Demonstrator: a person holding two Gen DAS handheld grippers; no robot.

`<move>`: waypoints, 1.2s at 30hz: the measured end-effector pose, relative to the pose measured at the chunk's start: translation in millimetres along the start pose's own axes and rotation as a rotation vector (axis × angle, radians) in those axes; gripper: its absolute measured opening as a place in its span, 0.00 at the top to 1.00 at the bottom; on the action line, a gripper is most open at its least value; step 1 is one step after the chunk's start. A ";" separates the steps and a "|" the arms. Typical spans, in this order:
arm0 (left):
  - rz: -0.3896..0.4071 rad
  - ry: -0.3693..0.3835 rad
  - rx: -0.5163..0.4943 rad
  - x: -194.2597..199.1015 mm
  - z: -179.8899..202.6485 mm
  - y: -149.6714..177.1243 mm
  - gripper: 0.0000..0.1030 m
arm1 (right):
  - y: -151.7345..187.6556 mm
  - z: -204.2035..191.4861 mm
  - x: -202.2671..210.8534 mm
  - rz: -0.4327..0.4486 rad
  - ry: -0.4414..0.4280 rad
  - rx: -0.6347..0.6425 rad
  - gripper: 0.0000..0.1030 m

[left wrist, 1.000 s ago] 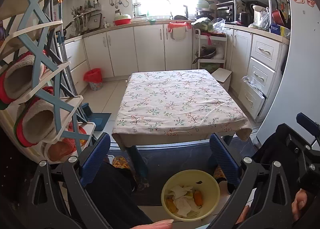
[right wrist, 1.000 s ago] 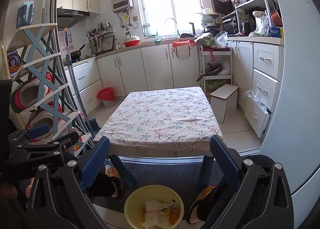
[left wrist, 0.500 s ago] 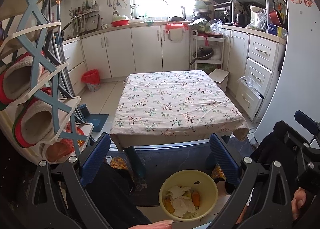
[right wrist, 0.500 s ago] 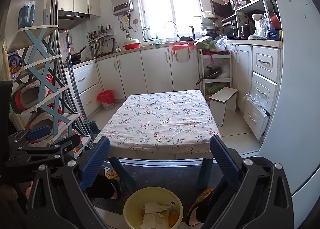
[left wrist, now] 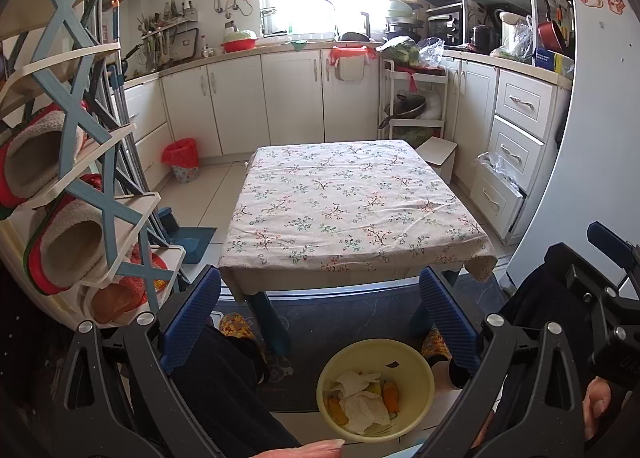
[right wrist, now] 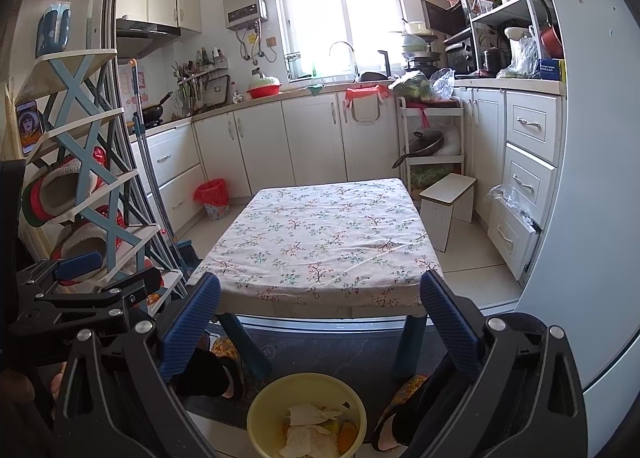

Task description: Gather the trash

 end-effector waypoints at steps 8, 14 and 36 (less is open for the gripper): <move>-0.002 0.001 -0.005 -1.4 -0.4 1.3 0.07 | -0.1 0.0 0.1 -0.001 -0.001 0.001 0.07; -0.006 0.003 -0.004 -1.5 -0.6 1.5 0.07 | 0.1 -0.4 -0.1 -0.002 0.000 -0.001 0.07; -0.136 0.075 0.002 -82.7 11.9 -1.6 0.08 | -27.1 22.0 -64.3 -0.051 0.007 0.047 0.07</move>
Point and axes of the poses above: each gripper's, at about its wrist camera, not at the fingertips, and x roughly against the way its jaws point, z to its right, y to its underside, the point moved 9 cm from there along -x, roughly the way its jaws point, and after that the axes turned 11 degrees about -y, right-handed, at the moved point
